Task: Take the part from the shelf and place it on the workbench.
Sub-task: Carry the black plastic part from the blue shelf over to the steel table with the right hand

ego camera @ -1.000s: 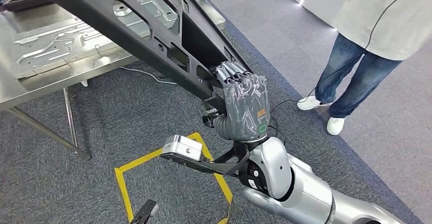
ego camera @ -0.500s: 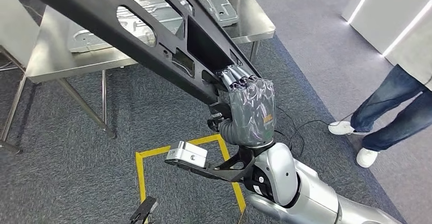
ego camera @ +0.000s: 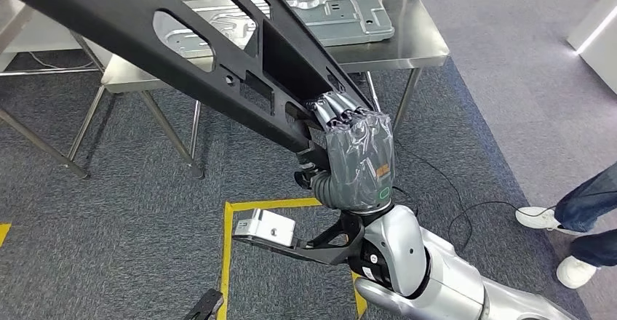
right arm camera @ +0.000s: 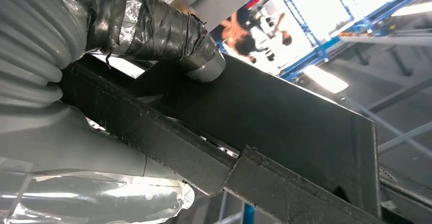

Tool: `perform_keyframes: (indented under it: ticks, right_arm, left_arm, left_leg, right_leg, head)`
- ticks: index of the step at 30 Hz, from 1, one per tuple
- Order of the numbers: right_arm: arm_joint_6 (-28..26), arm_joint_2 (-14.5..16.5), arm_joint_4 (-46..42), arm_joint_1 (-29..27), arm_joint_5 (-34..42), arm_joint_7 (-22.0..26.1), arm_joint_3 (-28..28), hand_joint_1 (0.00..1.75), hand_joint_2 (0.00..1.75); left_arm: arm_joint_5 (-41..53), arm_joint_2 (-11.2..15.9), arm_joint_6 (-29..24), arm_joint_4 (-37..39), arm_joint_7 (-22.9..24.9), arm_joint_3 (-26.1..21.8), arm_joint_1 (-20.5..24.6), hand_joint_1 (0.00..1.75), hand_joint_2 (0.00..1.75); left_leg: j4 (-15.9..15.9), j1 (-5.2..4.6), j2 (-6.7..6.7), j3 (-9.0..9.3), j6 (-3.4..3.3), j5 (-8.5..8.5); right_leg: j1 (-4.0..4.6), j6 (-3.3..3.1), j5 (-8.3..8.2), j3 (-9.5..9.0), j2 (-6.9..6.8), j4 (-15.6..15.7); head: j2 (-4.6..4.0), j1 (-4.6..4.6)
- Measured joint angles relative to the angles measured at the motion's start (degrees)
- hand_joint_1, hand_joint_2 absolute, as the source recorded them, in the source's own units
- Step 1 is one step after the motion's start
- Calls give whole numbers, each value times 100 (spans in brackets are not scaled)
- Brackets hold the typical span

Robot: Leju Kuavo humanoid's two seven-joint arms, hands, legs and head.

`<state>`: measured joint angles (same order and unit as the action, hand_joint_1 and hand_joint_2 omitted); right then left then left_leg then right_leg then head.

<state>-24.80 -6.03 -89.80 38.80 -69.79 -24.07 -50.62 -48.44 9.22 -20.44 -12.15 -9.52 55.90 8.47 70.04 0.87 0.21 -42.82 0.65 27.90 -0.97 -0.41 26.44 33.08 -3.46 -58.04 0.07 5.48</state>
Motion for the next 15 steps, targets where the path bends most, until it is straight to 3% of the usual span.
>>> perform_keyframes:
  ticks: [2, 4, 6, 7, 9, 11, 12, 13, 14, 15]
  right_arm:
    - [1, 0, -10, 4, -9, -7, 0, 175, 175]
    - [-2, 0, -19, 7, -15, -8, 0, 175, 175]
    - [-6, 0, -23, 8, -25, -13, 0, 175, 175]
    - [-9, 0, -27, 8, -28, -20, 0, 175, 175]
    - [-17, -2, -37, 9, -32, -40, 1, 175, 175]
    - [-26, -14, -43, -8, -32, -65, 2, 175, 175]
    - [-29, -25, -43, -24, -31, -83, 2, 175, 175]
    - [-31, -37, -43, -41, -19, -105, 3, 175, 175]
    - [-33, -48, -42, -52, 16, -137, 8, 175, 175]
    - [-41, -56, -43, -58, 75, -170, 19, 175, 175]
  left_arm:
    - [-42, 46, -164, 0, 118, -1, -29, 0, 175]
    - [19, 86, -279, 2, 266, -2, -39, 0, 175]
    - [45, 124, -346, 4, 346, -2, -66, 0, 175]
    - [34, 139, -368, 4, 361, -1, -91, 0, 175]
    - [2, 158, -383, 4, 364, -1, -123, 0, 175]
    - [-22, 163, -370, 4, 343, -2, -127, 0, 175]
    - [-28, 164, -360, 4, 325, -2, -125, 0, 175]
    - [-33, 164, -345, 4, 308, -2, -126, 0, 175]
    - [-42, 164, -325, 4, 290, -2, -128, 0, 175]
    - [-53, 163, -292, 4, 269, -2, -131, 0, 175]
  left_leg:
    - [-743, -34, 265, 394, -14, -292]
    - [-1094, -85, 417, 575, -79, -352]
    - [-1101, -91, 285, 576, -150, -340]
    - [-1116, -77, 222, 590, -175, -341]
    - [-1146, -49, 121, 628, -238, -346]
    - [-1155, -40, 34, 640, -285, -340]
    - [-1152, -44, -12, 640, -299, -334]
    - [-1147, -48, -55, 643, -306, -327]
    - [-1140, -52, -95, 649, -311, -318]
    - [-1133, -54, -131, 660, -309, -307]
  right_leg:
    - [19, 49, 68, -48, -130, -32]
    - [67, 110, 122, -84, -244, -48]
    - [92, 165, 157, -126, -364, -29]
    - [81, 200, 194, -142, -349, -48]
    - [49, 258, 389, -33, -91, -338]
    - [39, 280, 708, 337, 230, -1048]
    - [41, 282, 820, 546, 295, -1403]
    - [42, 279, 842, 696, 322, -1620]
    - [43, 268, 749, 747, 332, -1620]
    - [45, 249, 562, 688, 337, -1404]
  head:
    - [0, 1]
    - [0, -6]
    - [0, -12]
    - [0, -16]
    - [0, -40]
    - [0, -74]
    - [0, -84]
    - [0, -85]
    - [0, -86]
    - [0, -87]
